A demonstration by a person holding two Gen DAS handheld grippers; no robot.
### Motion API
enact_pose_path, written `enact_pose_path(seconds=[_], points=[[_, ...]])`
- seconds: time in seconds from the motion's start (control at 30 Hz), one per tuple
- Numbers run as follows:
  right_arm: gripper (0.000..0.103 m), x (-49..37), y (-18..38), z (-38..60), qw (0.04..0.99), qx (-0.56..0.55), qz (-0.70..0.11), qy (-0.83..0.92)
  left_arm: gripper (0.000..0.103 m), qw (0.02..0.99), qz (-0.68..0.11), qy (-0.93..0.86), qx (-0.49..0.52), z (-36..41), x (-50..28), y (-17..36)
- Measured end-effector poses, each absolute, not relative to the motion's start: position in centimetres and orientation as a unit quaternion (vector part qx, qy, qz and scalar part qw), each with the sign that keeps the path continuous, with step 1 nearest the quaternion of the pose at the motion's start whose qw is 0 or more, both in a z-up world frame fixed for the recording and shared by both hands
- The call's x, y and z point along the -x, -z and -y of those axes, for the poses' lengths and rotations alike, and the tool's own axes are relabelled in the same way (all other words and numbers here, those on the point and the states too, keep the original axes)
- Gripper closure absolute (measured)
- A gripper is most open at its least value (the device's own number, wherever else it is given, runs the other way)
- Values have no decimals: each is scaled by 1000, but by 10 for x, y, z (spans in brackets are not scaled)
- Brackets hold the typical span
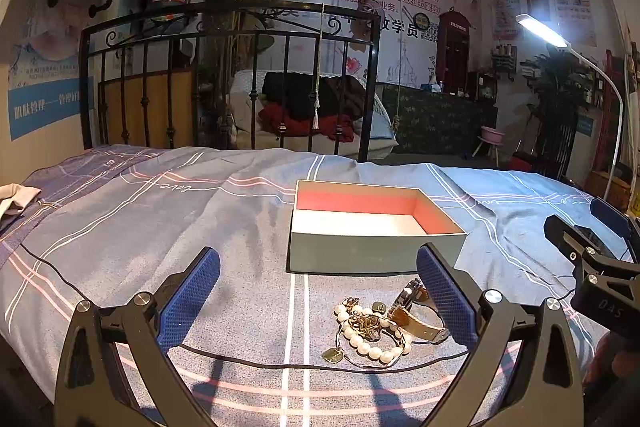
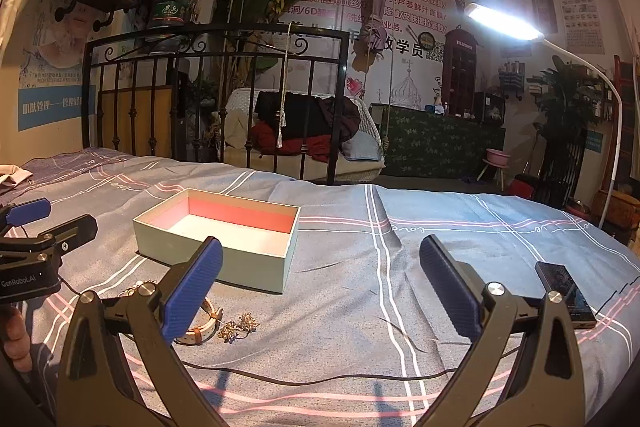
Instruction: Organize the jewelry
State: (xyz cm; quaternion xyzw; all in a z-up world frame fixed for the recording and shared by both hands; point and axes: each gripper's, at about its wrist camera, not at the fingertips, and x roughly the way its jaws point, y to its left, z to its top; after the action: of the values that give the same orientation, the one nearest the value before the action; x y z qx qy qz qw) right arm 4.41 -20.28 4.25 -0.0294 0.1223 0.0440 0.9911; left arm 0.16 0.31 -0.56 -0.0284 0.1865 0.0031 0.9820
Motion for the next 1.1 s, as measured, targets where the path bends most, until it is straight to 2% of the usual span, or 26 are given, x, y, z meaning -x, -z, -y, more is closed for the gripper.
enact_pose_path(seconds=[1.1], points=[[6,-45,-44,205,991,19,-126,-50,7,981,-194,2,19,-1,-3,11]])
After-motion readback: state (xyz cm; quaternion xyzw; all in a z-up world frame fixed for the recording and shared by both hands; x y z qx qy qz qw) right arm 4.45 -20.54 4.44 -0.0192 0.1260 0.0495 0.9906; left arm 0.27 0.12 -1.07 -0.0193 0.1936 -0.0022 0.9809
